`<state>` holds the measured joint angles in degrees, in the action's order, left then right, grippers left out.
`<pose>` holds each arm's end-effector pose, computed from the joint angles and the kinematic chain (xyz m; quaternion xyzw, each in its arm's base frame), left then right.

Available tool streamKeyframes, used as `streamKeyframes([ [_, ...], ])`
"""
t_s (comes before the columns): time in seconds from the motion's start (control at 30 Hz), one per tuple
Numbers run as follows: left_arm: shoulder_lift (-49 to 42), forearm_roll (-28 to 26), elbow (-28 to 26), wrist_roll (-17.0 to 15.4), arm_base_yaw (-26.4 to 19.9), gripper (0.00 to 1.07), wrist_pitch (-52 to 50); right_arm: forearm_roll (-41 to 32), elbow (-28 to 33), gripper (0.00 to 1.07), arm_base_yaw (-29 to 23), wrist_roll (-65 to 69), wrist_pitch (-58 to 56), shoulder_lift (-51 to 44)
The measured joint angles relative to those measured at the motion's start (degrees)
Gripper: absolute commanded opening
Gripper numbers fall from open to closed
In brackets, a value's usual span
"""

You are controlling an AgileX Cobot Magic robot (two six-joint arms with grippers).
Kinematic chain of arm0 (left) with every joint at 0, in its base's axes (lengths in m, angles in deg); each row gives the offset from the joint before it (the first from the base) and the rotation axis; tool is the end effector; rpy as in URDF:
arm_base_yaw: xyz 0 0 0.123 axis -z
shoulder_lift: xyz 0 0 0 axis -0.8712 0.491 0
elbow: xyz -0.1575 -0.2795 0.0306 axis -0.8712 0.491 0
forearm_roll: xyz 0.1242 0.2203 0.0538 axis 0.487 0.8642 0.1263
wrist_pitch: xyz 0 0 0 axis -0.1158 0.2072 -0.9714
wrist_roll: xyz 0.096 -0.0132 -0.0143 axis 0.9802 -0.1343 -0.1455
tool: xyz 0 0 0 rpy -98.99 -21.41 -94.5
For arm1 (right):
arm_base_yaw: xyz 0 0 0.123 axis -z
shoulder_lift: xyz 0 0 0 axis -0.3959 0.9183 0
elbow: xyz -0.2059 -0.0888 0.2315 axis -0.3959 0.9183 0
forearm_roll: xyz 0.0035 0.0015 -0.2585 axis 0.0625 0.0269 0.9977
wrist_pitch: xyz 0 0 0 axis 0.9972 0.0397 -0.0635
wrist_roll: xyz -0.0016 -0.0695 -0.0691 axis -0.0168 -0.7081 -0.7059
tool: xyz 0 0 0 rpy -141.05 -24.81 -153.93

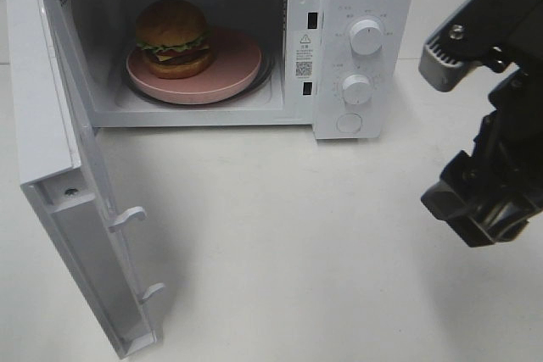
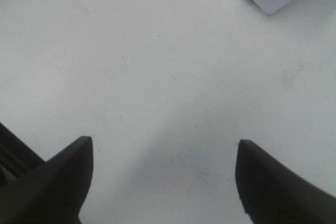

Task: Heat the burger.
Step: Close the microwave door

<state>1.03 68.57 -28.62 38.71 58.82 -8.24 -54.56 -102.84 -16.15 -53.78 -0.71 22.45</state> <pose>-0.0339 -0.0157 0.2809 0.0371 0.8481 -0.0486 0.5262 0.1570 0.1071 0.3023 -0.3415 0.8921 0.0031 0.2959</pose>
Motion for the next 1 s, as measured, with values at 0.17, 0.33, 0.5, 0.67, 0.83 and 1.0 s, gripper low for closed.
streamKeyframes([
  [0.17, 0.0, 0.0, 0.0, 0.0, 0.0, 1.00, 0.0, -0.3, 0.0, 0.74, 0.0, 0.0, -4.7, -3.3],
  [0.33, 0.0, 0.0, 0.0, 0.0, 0.0, 1.00, 0.0, -0.7, 0.0, 0.74, 0.0, 0.0, -10.0, -7.9],
  [0.5, 0.0, 0.0, 0.0, 0.0, 0.0, 1.00, 0.0, -0.7, 0.0, 0.74, 0.0, 0.0, -13.1, -12.5],
  [0.67, 0.0, 0.0, 0.0, 0.0, 0.0, 1.00, 0.0, -0.7, 2.7, 0.74, 0.1, 0.0, -15.5, -19.4],
  [0.83, 0.0, 0.0, 0.0, 0.0, 0.0, 1.00, 0.0, -0.7, 6.4, 0.74, 4.6, 0.0, -16.7, -24.3],
  [1.0, 0.0, 0.0, 0.0, 0.0, 0.0, 1.00, 0.0, -0.9, 8.1, 0.74, 10.9, 0.0, -17.0, -27.9],
])
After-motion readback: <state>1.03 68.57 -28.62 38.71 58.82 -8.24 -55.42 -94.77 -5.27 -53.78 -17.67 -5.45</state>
